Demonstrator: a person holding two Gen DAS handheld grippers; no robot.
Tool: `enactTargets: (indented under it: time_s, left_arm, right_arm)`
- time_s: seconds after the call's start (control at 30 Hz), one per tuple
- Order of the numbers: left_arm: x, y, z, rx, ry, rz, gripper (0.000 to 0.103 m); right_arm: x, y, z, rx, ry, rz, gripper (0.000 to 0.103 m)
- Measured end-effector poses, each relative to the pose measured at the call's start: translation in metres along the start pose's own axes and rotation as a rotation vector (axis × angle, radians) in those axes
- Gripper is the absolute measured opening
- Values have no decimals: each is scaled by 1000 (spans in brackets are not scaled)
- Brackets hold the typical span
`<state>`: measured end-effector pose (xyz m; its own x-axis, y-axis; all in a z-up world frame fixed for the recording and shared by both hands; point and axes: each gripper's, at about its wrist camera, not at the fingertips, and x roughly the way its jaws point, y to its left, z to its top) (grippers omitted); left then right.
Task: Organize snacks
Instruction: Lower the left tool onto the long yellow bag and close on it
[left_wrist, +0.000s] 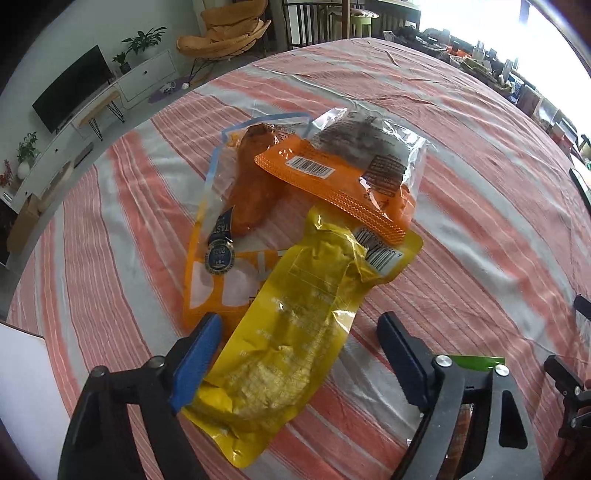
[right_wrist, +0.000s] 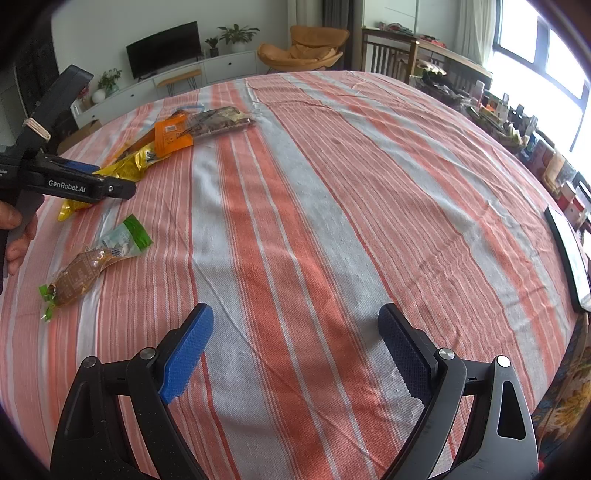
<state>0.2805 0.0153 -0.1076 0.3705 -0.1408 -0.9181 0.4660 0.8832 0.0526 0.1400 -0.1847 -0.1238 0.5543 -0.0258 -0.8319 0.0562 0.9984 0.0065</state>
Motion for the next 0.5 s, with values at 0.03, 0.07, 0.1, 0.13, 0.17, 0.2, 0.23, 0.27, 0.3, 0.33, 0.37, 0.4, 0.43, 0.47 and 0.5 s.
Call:
enactTargets:
  time_s: [0.03, 0.07, 0.1, 0.13, 0.17, 0.2, 0.23, 0.27, 0.3, 0.33, 0.37, 0.4, 0.43, 0.47, 0.5]
  left_arm:
    - [-2, 0, -1, -3, -5, 3, 71]
    - [-4, 0, -3, -6, -11, 6, 61]
    - [-7, 0, -5, -10, -14, -1, 58]
    - [-9, -1, -8, -10, -18, -1, 54]
    - [-12, -3, -12, -6, -26, 5, 49]
    - [-16, -5, -15, 0, -31, 8, 47]
    - [-19, -6, -20, -2, -30, 7, 46]
    - [-23, -5, -26, -24, -20, -4, 45]
    - [-26, -3, -32, -48, -15, -12, 45]
    - [-31, -2, -40, -84, -7, -15, 45]
    - [-35, -1, -48, -110, 0, -10, 44]
    - [-40, -3, -60, -135, 8, -3, 44]
    - [-45, -7, -71, -146, 11, 3, 45]
    - [-52, -12, -85, -155, 13, 15, 45]
    - [-57, -16, -95, -165, 17, 25, 45]
  right_arm:
    - [0, 0, 0, 0, 0, 0, 93]
    - [0, 0, 0, 0, 0, 0, 93]
    - [0, 0, 0, 0, 0, 0, 93]
    - [0, 0, 0, 0, 0, 0, 93]
    - [0, 0, 0, 0, 0, 0, 93]
    - [0, 0, 0, 0, 0, 0, 93]
    - [0, 0, 0, 0, 0, 0, 93]
    - [0, 0, 0, 0, 0, 0, 93]
    - [0, 0, 0, 0, 0, 0, 93]
    - [0, 0, 0, 0, 0, 0, 93]
    - [0, 0, 0, 0, 0, 0, 93]
    - [0, 0, 0, 0, 0, 0, 93]
    - [0, 0, 0, 0, 0, 0, 93]
    - [0, 0, 0, 0, 0, 0, 93]
    - [0, 0, 0, 0, 0, 0, 93]
